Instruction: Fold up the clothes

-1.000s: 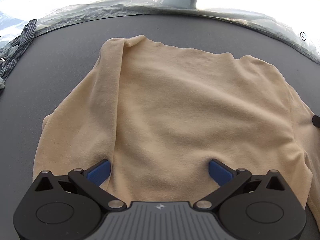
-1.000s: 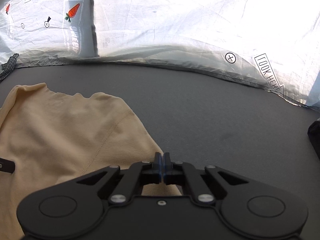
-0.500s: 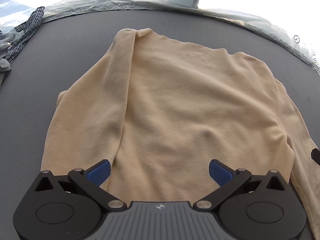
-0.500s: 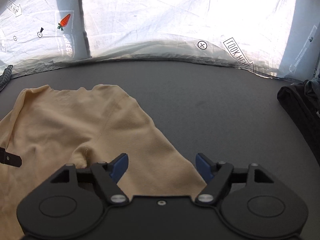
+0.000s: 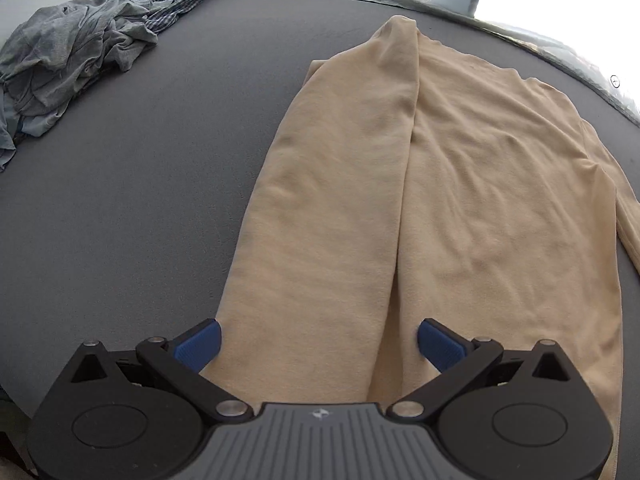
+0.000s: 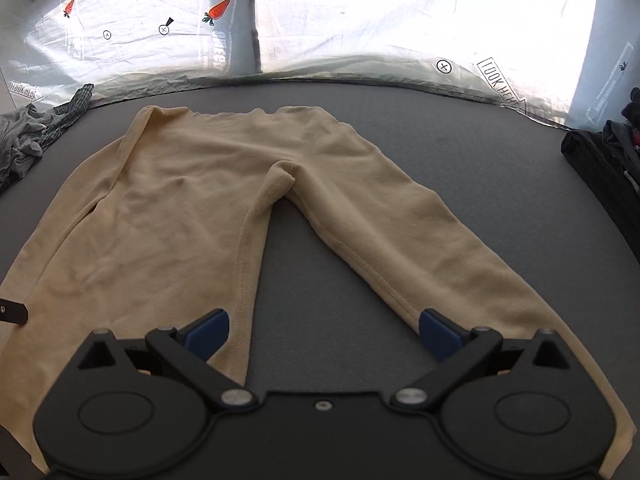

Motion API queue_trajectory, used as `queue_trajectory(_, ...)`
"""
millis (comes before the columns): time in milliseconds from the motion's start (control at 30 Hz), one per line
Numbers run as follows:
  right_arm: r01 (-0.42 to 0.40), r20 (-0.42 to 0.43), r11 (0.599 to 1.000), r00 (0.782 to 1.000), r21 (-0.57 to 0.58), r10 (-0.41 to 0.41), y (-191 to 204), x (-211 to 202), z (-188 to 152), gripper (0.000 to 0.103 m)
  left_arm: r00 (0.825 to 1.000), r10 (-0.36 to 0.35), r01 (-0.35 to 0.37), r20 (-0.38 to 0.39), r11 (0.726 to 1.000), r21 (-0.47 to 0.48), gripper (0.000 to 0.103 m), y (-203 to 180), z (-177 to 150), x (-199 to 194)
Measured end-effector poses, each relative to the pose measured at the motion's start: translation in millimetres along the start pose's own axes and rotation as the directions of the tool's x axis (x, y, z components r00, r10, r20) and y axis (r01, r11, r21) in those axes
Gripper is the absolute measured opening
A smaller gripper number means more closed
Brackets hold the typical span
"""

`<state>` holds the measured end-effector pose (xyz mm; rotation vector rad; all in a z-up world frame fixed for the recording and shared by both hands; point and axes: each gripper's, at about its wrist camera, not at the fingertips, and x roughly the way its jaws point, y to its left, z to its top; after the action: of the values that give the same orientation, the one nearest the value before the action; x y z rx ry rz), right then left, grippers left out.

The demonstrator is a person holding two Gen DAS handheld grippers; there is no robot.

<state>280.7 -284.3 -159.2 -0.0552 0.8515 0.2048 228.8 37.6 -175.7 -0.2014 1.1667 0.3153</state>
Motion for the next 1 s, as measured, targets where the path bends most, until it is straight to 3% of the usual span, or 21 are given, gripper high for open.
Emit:
queue_trajectory(100, -0.025, -0.009, 1.0, 1.0, -0.005, 0.025, 21.6, -5.1, -3.5, 0.103, 1.0, 0.009, -0.01, -0.019, 1.0, -0.021, 0.103, 24.1, -10.5, -3.9)
queue_trajectory(267, -0.037, -0.055, 0.999, 0.998, -0.007, 0.036, 65.0, -2.1, -9.6, 0.103, 0.999, 0.026, -0.024, -0.034, 0.999, 0.046, 0.103, 55.5, -14.9, -6.9)
queue_trajectory(367, -0.019, -0.09, 1.0, 0.996, -0.014, 0.018, 90.1, 0.8, -16.4, 0.103, 0.997, -0.039, 0.044, -0.067, 0.997, 0.067, 0.103, 70.4, -12.1, -4.3)
queue_trajectory(500, -0.013, -0.178, 1.0, 0.984, -0.006, 0.012, 111.6, 10.2, -32.6, 0.103, 0.99, -0.13, 0.136, -0.055, 0.981, 0.134, 0.103, 75.6, -6.6, -9.3)
queue_trajectory(600, 0.019, -0.156, 1.0, 0.988, -0.006, -0.02, 121.4, 8.5, -45.1, 0.103, 0.979, -0.198, 0.204, -0.049, 0.961, 0.189, 0.103, 71.4, -4.0, -12.3)
queue_trajectory(833, 0.08, -0.139, 0.994, 0.988, 0.07, -0.07, 107.6, -2.5, -55.2, 0.103, 0.964, -0.265, 0.262, -0.032, 0.917, 0.299, 0.101, 46.8, -6.2, -17.0)
queue_trajectory(1000, 0.078, -0.123, 0.99, 0.99, 0.118, -0.063, 89.3, -7.0, -66.2, 0.103, 0.953, -0.297, 0.294, -0.052, 0.876, 0.382, 0.08, 24.2, -17.8, -20.5)
